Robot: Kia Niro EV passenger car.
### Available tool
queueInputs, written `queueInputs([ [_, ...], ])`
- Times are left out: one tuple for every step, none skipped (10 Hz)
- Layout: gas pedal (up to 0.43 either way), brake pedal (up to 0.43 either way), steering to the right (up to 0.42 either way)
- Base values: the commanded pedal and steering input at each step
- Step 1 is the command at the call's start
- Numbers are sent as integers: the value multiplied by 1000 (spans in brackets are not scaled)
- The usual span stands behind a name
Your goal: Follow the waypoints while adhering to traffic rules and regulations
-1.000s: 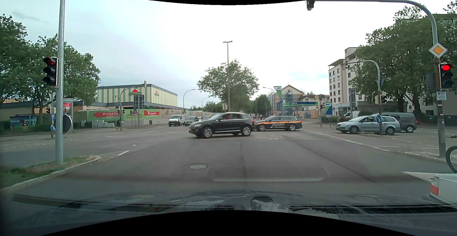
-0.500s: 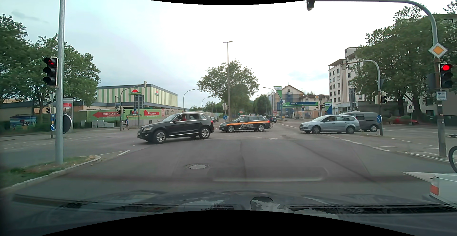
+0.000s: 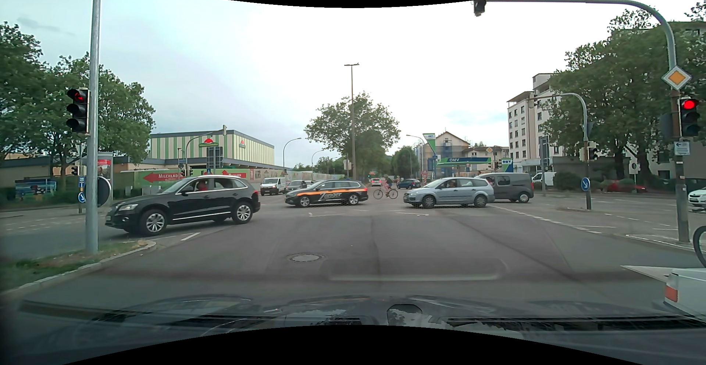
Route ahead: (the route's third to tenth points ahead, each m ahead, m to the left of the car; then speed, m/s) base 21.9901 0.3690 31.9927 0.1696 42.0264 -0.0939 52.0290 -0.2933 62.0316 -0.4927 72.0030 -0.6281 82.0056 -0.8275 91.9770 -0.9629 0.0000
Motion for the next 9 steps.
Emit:
queueInputs([
  [0,262,2],
  [0,262,2],
  [0,262,2],
  [0,262,2],
  [0,262,2],
  [0,262,2],
  [0,262,2],
  [0,262,2],
  [0,262,1],
])
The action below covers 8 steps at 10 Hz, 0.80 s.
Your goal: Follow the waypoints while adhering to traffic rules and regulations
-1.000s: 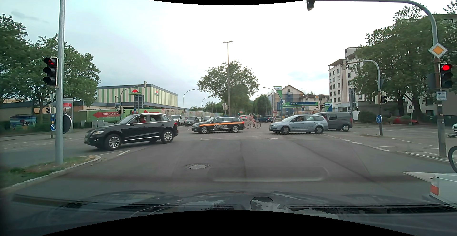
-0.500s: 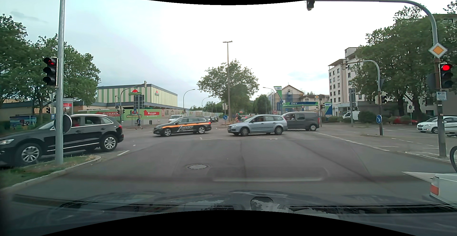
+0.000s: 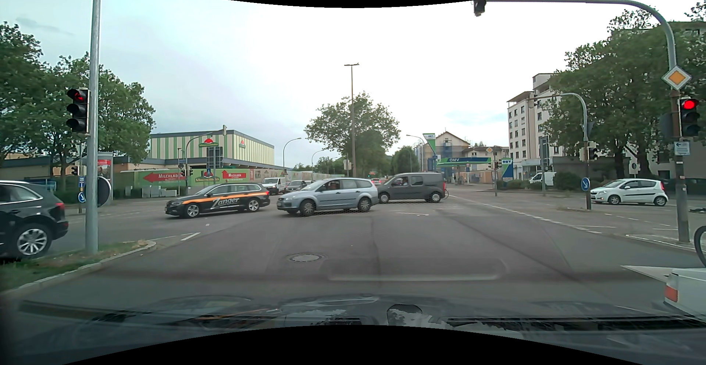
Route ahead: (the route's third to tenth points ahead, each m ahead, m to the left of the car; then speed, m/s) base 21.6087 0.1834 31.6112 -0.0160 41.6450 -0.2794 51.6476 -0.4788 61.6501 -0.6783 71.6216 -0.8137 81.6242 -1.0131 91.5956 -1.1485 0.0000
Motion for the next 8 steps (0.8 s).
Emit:
queueInputs([
  [0,262,2],
  [0,262,2],
  [0,262,2],
  [0,262,2],
  [0,262,2],
  [0,262,2],
  [0,262,1],
  [0,262,2],
])
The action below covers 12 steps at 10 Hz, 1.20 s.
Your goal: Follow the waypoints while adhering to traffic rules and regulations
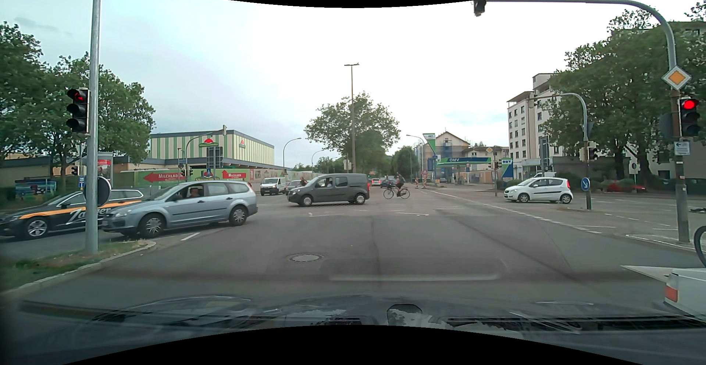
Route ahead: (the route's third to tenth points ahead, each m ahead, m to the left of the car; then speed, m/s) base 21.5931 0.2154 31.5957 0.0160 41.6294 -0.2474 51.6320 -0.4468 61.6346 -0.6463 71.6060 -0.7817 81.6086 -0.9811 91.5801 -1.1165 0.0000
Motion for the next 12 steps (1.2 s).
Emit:
queueInputs([
  [0,262,2],
  [0,262,2],
  [0,262,2],
  [0,262,2],
  [0,262,2],
  [0,262,2],
  [0,262,2],
  [0,262,1],
  [0,262,2],
  [0,262,2],
  [0,262,2],
  [0,262,2],
])
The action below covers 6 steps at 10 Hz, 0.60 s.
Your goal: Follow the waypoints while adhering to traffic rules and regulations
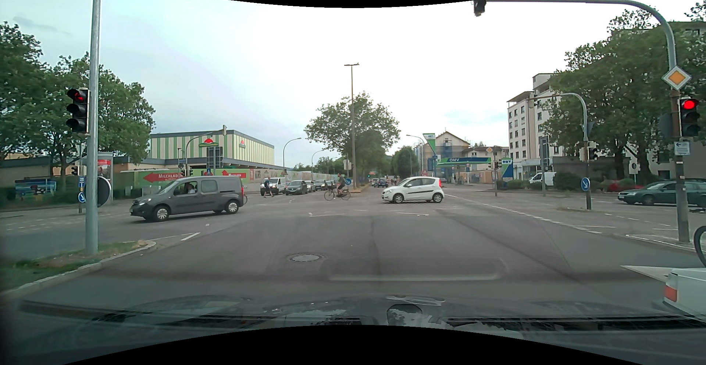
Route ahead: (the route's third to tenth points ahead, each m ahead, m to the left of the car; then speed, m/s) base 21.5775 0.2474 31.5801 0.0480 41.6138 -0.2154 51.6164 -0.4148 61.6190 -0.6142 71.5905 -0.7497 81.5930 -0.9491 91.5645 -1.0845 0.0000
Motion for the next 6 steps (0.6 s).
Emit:
queueInputs([
  [0,262,2],
  [0,262,2],
  [0,262,2],
  [0,262,2],
  [0,262,2],
  [0,262,2],
])
